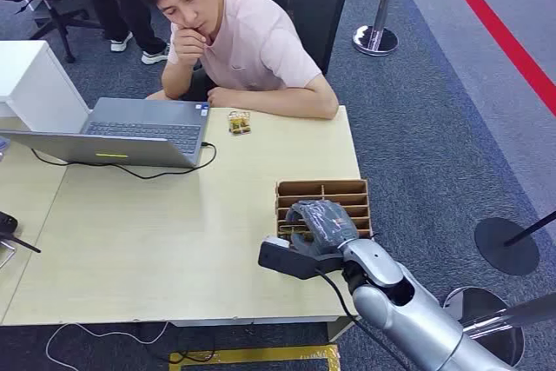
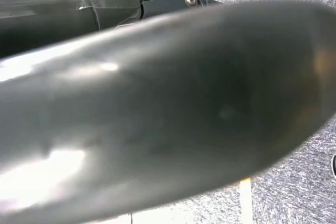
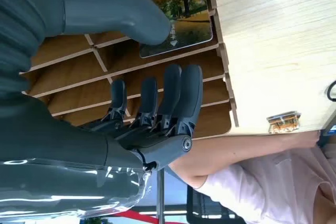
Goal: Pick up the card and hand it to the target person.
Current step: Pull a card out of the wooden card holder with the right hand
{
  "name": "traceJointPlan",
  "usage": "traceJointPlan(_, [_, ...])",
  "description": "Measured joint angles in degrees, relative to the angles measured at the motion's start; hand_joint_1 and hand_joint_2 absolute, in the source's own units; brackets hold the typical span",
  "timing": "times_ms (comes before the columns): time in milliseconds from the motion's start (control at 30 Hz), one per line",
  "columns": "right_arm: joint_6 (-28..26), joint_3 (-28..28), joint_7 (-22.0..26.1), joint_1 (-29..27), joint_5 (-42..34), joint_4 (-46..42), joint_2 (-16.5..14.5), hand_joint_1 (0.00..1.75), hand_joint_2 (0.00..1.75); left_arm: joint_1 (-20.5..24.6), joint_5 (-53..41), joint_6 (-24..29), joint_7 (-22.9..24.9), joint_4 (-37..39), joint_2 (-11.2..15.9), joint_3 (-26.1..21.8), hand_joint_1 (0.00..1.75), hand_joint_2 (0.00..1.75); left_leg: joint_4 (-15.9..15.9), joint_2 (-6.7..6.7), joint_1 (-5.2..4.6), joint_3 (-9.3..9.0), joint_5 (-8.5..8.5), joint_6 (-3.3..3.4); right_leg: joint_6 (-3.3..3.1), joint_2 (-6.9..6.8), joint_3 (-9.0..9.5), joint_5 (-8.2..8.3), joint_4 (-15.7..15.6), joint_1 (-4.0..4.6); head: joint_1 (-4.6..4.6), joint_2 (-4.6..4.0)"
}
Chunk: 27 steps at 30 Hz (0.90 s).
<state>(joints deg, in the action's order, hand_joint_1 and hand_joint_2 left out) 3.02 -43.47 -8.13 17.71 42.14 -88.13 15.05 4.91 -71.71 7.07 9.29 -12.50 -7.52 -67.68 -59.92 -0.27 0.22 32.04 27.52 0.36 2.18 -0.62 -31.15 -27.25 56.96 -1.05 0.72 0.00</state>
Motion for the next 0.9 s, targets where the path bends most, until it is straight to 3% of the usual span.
traceJointPlan(900, [-0.07, -1.01, -0.37, -0.01, -0.48, 0.0, 0.81, 0.95, 1.75, 0.0, -0.02, -0.01, -0.02, 0.0, -0.11, 0.01, 0.0, 0.0, 0.0, 0.0, 0.0, 0.0, 0.0, 0.0, 0.0, 0.0, -0.01, 0.0, 0.0, 0.0, 0.0, 0.0])
